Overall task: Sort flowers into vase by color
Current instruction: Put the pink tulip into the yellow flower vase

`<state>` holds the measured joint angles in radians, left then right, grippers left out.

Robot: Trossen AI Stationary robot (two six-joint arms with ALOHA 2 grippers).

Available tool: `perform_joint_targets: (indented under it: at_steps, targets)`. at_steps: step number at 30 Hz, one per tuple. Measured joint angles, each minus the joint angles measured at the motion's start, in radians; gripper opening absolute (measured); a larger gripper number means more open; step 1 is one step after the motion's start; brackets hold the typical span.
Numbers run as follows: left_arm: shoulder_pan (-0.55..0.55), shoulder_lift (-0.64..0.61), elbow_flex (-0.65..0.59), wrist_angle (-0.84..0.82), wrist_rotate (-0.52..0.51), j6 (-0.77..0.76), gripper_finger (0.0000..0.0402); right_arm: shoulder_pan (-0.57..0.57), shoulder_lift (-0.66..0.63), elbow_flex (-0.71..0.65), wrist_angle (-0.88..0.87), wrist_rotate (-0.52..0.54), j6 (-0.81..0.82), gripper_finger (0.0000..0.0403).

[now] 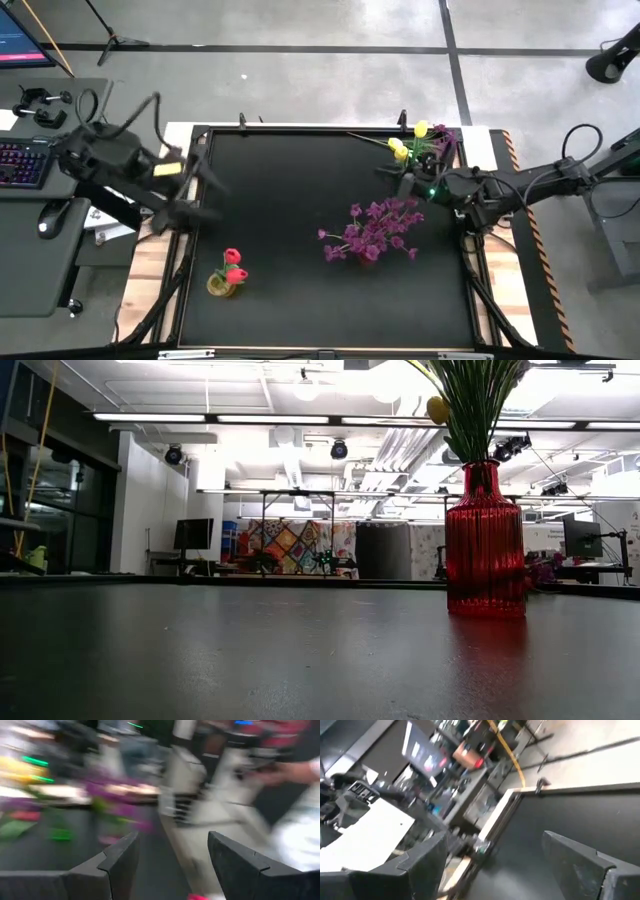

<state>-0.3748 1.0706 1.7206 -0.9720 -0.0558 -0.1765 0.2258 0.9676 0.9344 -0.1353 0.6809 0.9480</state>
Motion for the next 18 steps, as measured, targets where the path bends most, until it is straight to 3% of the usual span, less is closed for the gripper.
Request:
perform_joint_targets:
  at_steps: [3,6,9,12,18]
  targets:
    - [0.041,0.004,-0.004,0.000,-0.188,0.092,0.0223,-0.043,-0.005,0.000,0.013,0.041,-0.011,0.0312]
    - [0.103,0.036,-0.018,0.004,-0.237,0.142,0.0223,-0.106,-0.012,0.000,0.012,0.101,-0.006,0.0312]
    - [0.170,0.082,-0.048,0.007,-0.202,0.153,0.0223,-0.193,-0.016,0.000,0.011,0.149,-0.005,0.0312]
    - [0.237,0.153,-0.075,0.025,-0.125,0.155,0.0223,-0.310,-0.024,0.000,0.002,0.132,-0.003,0.0312]
    - [0.397,0.313,-0.076,0.247,0.003,0.202,0.0223,-0.572,-0.046,0.000,-0.031,-0.128,-0.013,0.0312]
